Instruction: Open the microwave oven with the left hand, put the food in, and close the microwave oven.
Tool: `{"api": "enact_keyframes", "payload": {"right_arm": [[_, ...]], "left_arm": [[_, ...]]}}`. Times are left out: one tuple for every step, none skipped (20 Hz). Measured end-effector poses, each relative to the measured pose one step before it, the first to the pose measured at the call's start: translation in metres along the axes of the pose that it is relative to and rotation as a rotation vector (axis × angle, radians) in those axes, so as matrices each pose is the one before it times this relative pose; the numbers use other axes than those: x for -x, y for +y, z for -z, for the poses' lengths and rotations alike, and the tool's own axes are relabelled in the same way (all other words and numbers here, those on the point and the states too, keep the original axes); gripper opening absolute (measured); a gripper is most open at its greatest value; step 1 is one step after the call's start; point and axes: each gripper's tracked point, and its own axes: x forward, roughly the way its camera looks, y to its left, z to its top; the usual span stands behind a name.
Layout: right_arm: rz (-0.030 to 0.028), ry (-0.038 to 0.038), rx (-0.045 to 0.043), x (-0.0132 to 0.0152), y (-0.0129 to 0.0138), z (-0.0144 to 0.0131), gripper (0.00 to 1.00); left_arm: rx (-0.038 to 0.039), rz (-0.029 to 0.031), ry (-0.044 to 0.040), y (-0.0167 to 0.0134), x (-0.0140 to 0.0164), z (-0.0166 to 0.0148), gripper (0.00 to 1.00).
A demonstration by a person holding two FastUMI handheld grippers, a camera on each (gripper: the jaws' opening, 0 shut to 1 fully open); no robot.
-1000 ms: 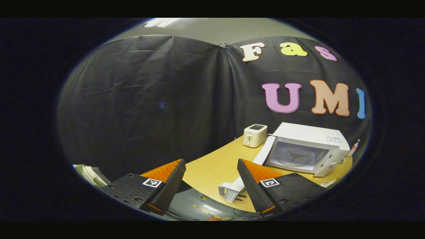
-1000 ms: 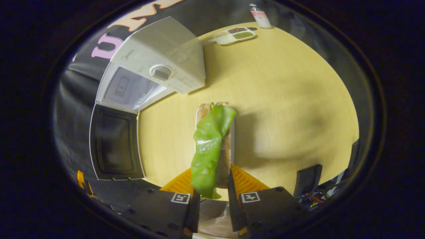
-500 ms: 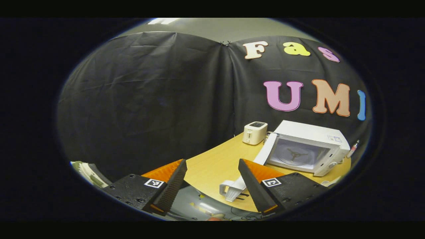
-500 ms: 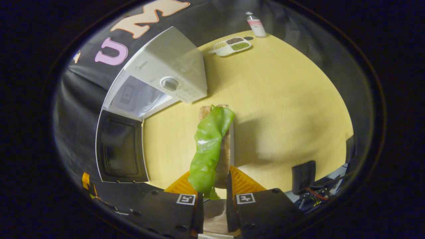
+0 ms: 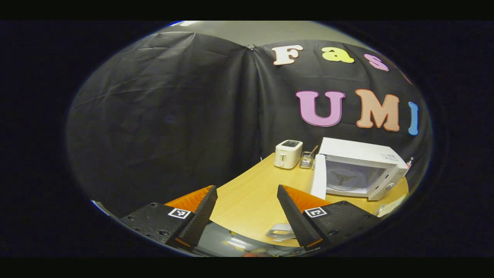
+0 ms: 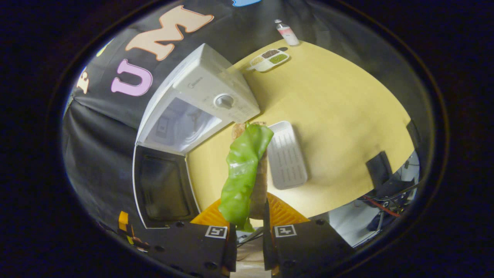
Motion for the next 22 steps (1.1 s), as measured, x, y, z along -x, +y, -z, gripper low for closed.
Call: {"api": "enact_keyframes", "payload": {"right_arm": [[0.00017,-0.00553,-0.01585,-0.00365,0.01013,0.00811,0.3],[-0.00045,-0.00872,-0.01253,-0.00418,0.00948,0.00703,0.3],[-0.00408,-0.01238,-0.0103,-0.00379,0.01061,0.00593,0.3],[-0.00865,-0.01363,-0.00844,-0.00389,0.01208,0.00617,0.3],[-0.02214,-0.02018,-0.00624,-0.00658,0.01429,0.00421,0.3],[-0.02815,-0.01608,-0.00622,-0.00594,0.01348,0.00404,0.3],[-0.03747,-0.01332,-0.01424,-0.00811,0.01596,0.00402,0.3],[-0.03982,-0.01395,-0.01254,-0.00772,0.01623,0.00469,0.3],[-0.03122,-0.01615,-0.0074,-0.00878,0.01415,0.00274,0.3],[-0.019,-0.02002,-0.00081,-0.00936,0.01156,0.00182,0.29],[-0.01152,-0.01836,-0.00597,-0.0107,0.01034,0.00075,0.29],[-0.02321,-0.02668,-0.01002,-0.01256,0.0136,-0.00203,0.29],[-0.02102,-0.01858,-0.01119,-0.01084,0.01129,-0.00223,0.29],[-0.01394,-0.02247,-0.01521,-0.01132,0.00988,-0.00146,0.29],[-0.00389,-0.02088,-0.00665,-0.01066,0.00766,-0.00135,0.29],[0.00008,-0.01778,-0.00119,-0.01063,0.00576,-0.00068,0.29],[0.00316,-0.0183,0.01084,-0.011,0.00472,-0.00196,0.22],[0.00331,-0.01694,0.01179,-0.01173,0.00417,-0.00168,0.22],[-0.00144,-0.01036,0.00437,-0.00887,0.00344,-0.00145,0.22],[0.00226,-0.01293,0.00098,-0.01021,0.0032,-0.00212,0.3],[0.01552,0.00016,0.00742,-0.01077,-0.0001,-0.00029,0.22],[0.02064,-0.00375,0.00757,-0.00876,-0.00185,-0.00043,0.32]], "left_arm": [[-0.00556,0.02216,0.00519,0.00189,-0.00933,0.00174,0.92],[0.00004,0.02935,0.00384,0.00074,-0.00875,0.00123,0.92],[0.00174,0.03058,0.00213,0.00016,-0.00889,0.0012,0.92],[-0.00294,0.02035,0.00414,0.00124,-0.00723,0.00167,0.92],[-0.00912,0.0164,0.00527,0.00365,-0.00965,0.00388,0.92],[-0.00965,0.01438,0.00405,0.00312,-0.00716,0.00242,0.91],[-0.01068,0.0172,0.00445,0.00337,-0.00697,0.00142,0.92],[-0.00746,0.01615,0.00207,0.00362,-0.00642,0.00183,0.91],[-0.00601,0.01914,0.0042,0.00255,-0.00439,0.00108,0.91],[-0.00599,0.01337,0.00608,0.00305,-0.00537,0.00164,0.91],[-0.01015,0.01271,0.00835,0.0035,-0.00441,0.0015,0.91],[-0.01343,0.00787,0.0085,0.00441,-0.00369,0.00331,0.92],[-0.0159,0.00864,0.00733,0.00314,-0.00322,0.00166,0.92],[-0.01707,0.01012,0.00558,0.00094,-0.00326,0.00216,0.92],[-0.01348,0.01549,0.00038,0.00042,-0.00301,0.0013,0.92],[-0.00474,0.01714,0.00204,-0.0012,-0.0035,0.00158,0.92],[0.0069,0.01898,0.0098,-0.00238,-0.00426,0.00349,0.91],[0.01376,0.0155,0.01846,-0.00322,-0.00457,0.0068,0.92],[0.01918,0.00926,0.01553,-0.00074,-0.00384,0.00408,0.92],[0.01972,0.00521,0.01096,-0.0005,-0.00294,0.00366,0.92],[0.01826,0.0019,0.00848,0.0009,-0.00278,0.00328,0.92],[0.01117,-0.00273,0.01079,0.00282,-0.00251,0.00486,0.92]]}}
